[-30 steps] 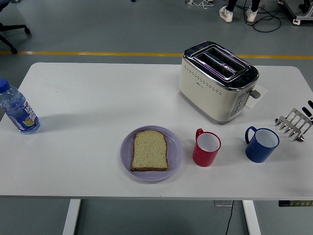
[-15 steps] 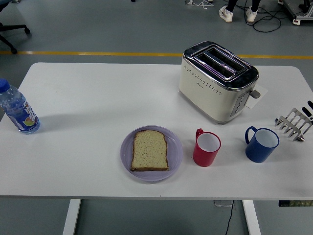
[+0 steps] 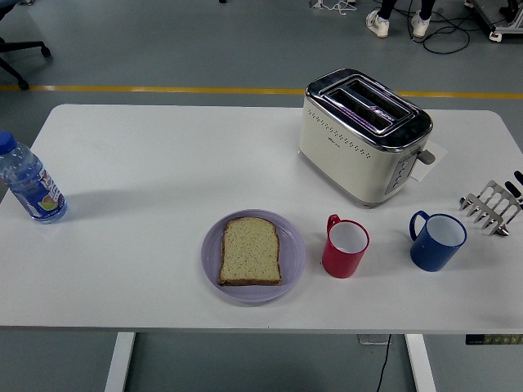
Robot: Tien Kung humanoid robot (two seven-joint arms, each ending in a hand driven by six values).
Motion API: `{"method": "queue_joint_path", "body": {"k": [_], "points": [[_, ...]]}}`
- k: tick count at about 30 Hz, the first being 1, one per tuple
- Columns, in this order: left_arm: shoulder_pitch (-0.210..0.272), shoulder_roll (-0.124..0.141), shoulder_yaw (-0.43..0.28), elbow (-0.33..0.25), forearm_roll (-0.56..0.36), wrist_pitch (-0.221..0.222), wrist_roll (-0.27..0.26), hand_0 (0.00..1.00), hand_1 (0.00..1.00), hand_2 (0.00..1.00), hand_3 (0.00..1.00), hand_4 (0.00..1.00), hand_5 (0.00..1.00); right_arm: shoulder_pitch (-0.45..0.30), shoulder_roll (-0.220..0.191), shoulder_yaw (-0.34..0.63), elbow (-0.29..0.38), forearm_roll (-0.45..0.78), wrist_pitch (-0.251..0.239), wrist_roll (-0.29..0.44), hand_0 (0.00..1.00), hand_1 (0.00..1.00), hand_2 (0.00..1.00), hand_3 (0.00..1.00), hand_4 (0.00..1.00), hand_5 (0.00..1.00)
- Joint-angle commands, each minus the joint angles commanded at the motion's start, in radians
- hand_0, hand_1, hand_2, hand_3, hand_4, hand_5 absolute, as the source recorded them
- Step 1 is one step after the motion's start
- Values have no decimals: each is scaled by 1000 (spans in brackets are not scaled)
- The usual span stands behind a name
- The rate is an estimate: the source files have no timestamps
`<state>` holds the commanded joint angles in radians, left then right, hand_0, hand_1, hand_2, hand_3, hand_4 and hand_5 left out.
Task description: Pick up the cup,pour liquid into bread,place the cup on the desk
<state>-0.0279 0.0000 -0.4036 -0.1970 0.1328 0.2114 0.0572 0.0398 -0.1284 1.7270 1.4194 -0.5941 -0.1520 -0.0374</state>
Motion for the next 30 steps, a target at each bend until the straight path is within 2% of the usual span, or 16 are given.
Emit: {"method": "queue_joint_path", "body": {"k": [12, 30], "points": [[6, 0, 10, 0, -3, -1, 1, 641, 662, 684, 523, 246, 850, -4, 3, 1, -2, -1, 0, 0, 662, 572, 644, 628, 574, 379], [-5, 0, -11, -2, 2, -1, 0, 641, 662, 683, 522, 250, 858, 1, 7, 2, -1, -1, -1, -1, 650, 551, 635, 626, 570, 354]]}}
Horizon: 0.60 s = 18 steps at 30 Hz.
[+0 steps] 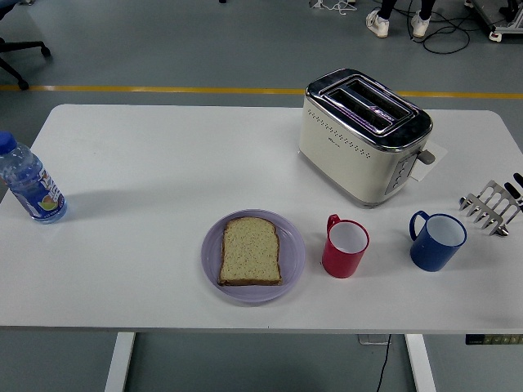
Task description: Pick up the cup,pour liquid into bread,place the cup on the desk
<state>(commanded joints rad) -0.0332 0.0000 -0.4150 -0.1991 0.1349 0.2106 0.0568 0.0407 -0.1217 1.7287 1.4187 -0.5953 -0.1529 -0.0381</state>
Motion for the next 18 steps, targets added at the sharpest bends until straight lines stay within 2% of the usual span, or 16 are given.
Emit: {"method": "queue_joint_path", "body": {"k": [18], "points": [[-3, 0, -4, 0, 2, 0, 0, 643, 663, 684, 523, 248, 856, 1, 4, -6, -2, 0, -1, 1, 641, 536, 627, 624, 566, 346]]}}
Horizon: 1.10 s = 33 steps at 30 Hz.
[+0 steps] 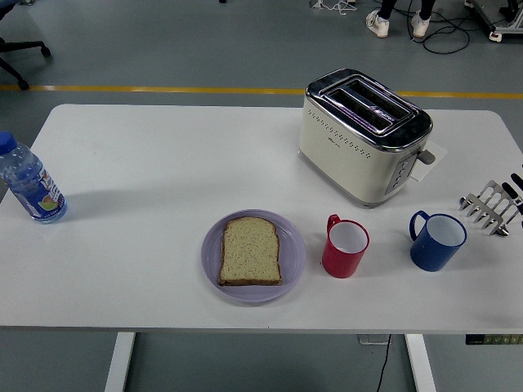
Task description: Pick up the cup,pour liquid into bread,place the cup on the desk
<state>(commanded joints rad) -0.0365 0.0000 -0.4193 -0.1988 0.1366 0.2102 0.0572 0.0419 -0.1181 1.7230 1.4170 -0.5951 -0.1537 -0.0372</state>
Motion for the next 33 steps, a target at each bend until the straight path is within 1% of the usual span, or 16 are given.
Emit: {"method": "queue_joint_path", "body": {"k": [23, 33], "points": [[-2, 0, 1, 0, -1, -1, 1, 644, 665, 686, 525, 247, 856, 0, 1, 4, 1, 2, -6, 14, 630, 527, 620, 627, 561, 331], [2, 0, 12, 1, -4, 0, 1, 643, 666, 686, 525, 244, 854, -4, 1, 5, 0, 6, -12, 28, 623, 519, 617, 628, 561, 323]]}}
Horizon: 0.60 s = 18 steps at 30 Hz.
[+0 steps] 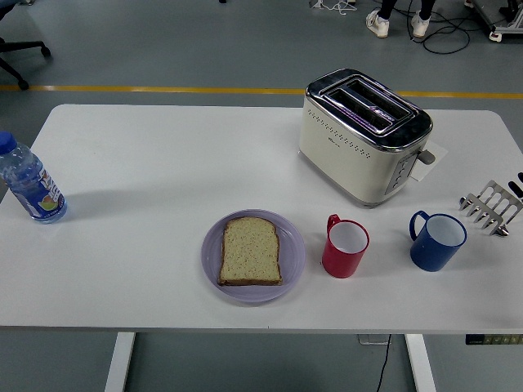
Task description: Pick up the cup,pour liquid into bread,place the cup on the desk
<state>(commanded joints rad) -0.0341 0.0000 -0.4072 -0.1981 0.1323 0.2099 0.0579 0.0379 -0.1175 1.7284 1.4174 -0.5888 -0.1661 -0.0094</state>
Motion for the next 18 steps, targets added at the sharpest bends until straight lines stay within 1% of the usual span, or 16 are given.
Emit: {"method": "queue_joint_path", "body": {"k": [18], "points": [[9, 0, 22, 1, -7, 0, 0, 644, 666, 687, 525, 238, 848, -7, -1, 1, -2, 8, -11, 21, 616, 511, 613, 628, 559, 312]]}}
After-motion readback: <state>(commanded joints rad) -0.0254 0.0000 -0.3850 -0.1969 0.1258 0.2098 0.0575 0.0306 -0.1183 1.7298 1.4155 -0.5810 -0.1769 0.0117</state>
